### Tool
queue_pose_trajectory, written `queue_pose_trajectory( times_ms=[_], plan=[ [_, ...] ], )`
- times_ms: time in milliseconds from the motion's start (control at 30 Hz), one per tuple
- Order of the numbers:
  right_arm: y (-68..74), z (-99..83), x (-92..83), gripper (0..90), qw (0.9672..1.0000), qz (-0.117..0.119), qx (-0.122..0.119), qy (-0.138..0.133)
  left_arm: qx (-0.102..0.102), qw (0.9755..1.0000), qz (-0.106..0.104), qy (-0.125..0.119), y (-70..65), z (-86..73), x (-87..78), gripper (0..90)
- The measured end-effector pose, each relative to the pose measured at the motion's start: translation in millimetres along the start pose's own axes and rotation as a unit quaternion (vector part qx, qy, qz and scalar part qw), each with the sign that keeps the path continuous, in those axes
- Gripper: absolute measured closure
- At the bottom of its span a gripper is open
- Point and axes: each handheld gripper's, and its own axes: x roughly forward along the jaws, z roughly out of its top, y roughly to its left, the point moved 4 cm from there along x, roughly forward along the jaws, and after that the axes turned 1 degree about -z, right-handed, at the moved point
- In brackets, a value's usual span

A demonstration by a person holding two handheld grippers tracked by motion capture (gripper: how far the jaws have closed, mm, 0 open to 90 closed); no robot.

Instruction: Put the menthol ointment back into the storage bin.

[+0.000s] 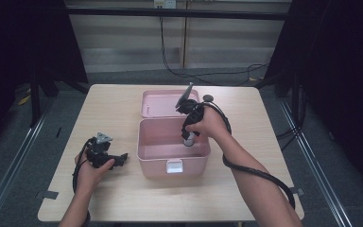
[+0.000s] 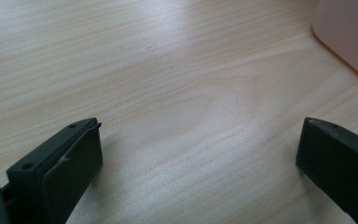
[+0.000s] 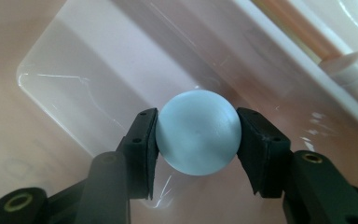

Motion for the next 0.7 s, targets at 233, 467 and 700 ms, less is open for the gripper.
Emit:
queue_pose_trajectory(
  times_ms=[233,467,700],
  plan=[
    [-2.3,1.7,4.3,50.6,1.0000,-0.002,0.008,-0.003,0.000,1.0000,-0.001,0.000,0.0,0.0,0.0,0.0],
    [-4.1,3.5,7.8,50.6,0.9998,-0.004,0.019,0.000,0.001,1.0000,-0.001,0.000,0.2,0.1,0.1,0.0],
    [-2.5,5.5,10.6,50.6,0.9998,-0.004,0.018,-0.002,0.002,1.0000,-0.002,0.000,0.2,0.2,0.2,0.0]
  ],
)
